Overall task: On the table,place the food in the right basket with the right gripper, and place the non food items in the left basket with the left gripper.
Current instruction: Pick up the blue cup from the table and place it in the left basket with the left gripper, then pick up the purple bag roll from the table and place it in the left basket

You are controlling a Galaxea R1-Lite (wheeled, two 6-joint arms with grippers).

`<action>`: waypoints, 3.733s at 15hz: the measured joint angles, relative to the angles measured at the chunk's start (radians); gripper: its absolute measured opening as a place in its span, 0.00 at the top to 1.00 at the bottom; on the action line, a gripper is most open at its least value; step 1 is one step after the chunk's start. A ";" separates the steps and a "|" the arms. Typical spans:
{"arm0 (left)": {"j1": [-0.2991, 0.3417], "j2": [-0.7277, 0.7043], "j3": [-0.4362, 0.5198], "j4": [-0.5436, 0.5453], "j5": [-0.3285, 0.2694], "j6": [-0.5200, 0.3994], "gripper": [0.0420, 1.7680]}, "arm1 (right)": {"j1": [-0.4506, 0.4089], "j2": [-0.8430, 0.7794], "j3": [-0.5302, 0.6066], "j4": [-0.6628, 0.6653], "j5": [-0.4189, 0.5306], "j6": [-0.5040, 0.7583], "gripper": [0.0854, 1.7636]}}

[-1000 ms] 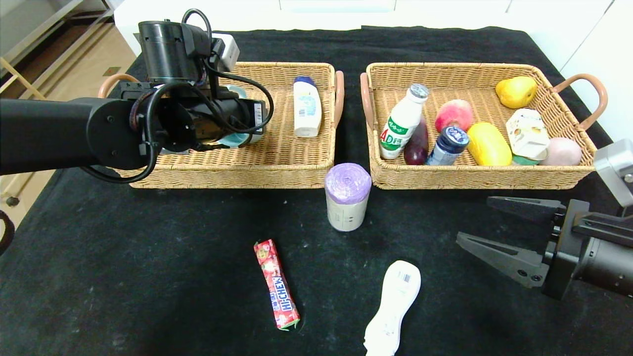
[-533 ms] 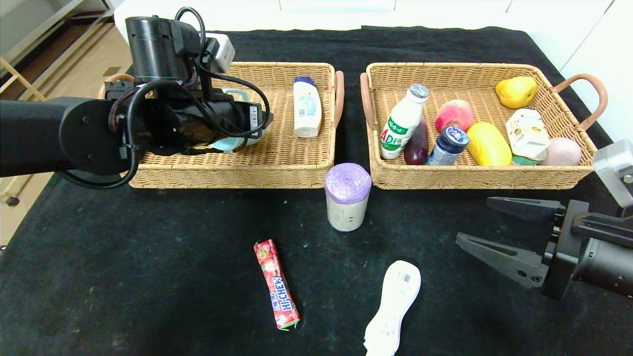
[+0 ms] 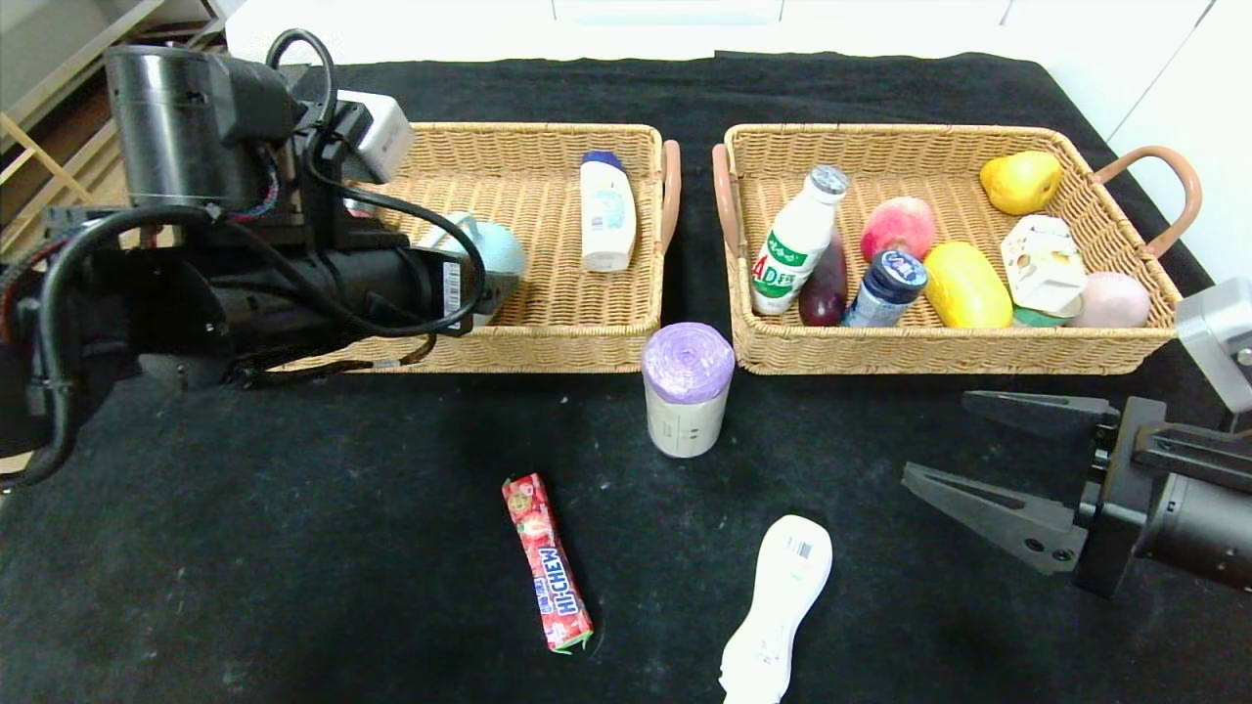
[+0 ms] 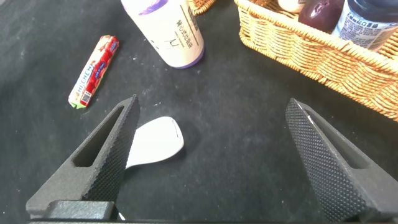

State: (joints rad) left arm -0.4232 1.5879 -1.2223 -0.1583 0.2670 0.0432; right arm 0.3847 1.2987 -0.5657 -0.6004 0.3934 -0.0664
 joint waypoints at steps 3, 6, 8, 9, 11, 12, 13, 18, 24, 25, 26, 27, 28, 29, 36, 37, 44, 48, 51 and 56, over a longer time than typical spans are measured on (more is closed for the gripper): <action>-0.050 -0.053 0.029 0.020 -0.003 -0.002 0.08 | 0.000 -0.006 0.000 0.000 0.000 -0.001 0.03; -0.143 -0.084 0.027 0.038 -0.003 -0.006 0.06 | -0.004 -0.017 -0.003 0.000 0.000 0.000 0.03; -0.201 -0.092 0.025 0.038 -0.001 0.001 0.06 | -0.005 -0.022 -0.005 0.000 -0.001 0.000 0.03; -0.227 -0.092 0.025 0.037 -0.001 0.005 0.05 | -0.007 -0.024 -0.006 0.000 -0.001 0.000 0.03; -0.270 -0.083 0.026 0.035 -0.002 0.019 0.05 | -0.015 -0.028 -0.010 0.000 -0.001 0.000 0.03; -0.290 -0.075 0.026 0.031 -0.001 0.024 0.05 | -0.019 -0.030 -0.011 0.000 -0.001 0.000 0.03; -0.308 -0.065 0.023 0.026 -0.001 0.027 0.04 | -0.025 -0.033 -0.013 0.000 0.001 0.000 0.03; -0.385 -0.003 -0.015 0.027 0.030 0.044 0.04 | -0.043 -0.049 -0.022 0.001 0.006 0.001 0.03; -0.422 0.102 -0.090 0.037 0.061 0.060 0.04 | -0.067 -0.057 -0.030 0.001 0.011 0.001 0.03; -0.422 0.117 -0.099 0.037 0.068 0.061 0.04 | -0.068 -0.058 -0.031 0.001 0.010 0.001 0.03; -0.422 0.130 -0.107 0.037 0.071 0.061 0.04 | -0.069 -0.059 -0.031 0.000 0.009 0.001 0.03; -0.421 0.142 -0.113 0.039 0.072 0.061 0.04 | -0.070 -0.059 -0.031 0.001 0.009 0.001 0.03; -0.421 0.152 -0.116 0.038 0.073 0.061 0.03 | -0.071 -0.059 -0.032 0.001 0.010 0.001 0.03; -0.421 0.160 -0.118 0.039 0.073 0.061 0.03 | -0.072 -0.059 -0.032 0.001 0.009 0.001 0.03; -0.413 0.210 -0.131 0.022 0.073 0.055 0.03 | -0.095 -0.061 -0.043 0.001 0.008 0.001 0.03; -0.410 0.218 -0.135 0.020 0.072 0.053 0.03 | -0.106 -0.063 -0.047 0.001 0.010 0.001 0.03; -0.402 0.256 -0.151 0.017 0.071 0.048 0.03 | -0.115 -0.068 -0.050 0.001 0.011 0.001 0.03; -0.402 0.264 -0.152 0.016 0.074 0.048 0.03 | -0.115 -0.068 -0.049 0.001 0.010 0.001 0.03; -0.400 0.265 -0.152 0.016 0.074 0.047 0.22 | -0.114 -0.068 -0.049 0.003 0.011 0.001 0.03; -0.400 0.266 -0.147 0.016 0.073 0.048 0.45 | -0.112 -0.067 -0.048 0.004 0.011 0.001 0.03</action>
State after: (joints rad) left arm -0.8236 1.8536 -1.3691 -0.1419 0.3404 0.0913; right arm 0.2726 1.2315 -0.6134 -0.5968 0.4040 -0.0653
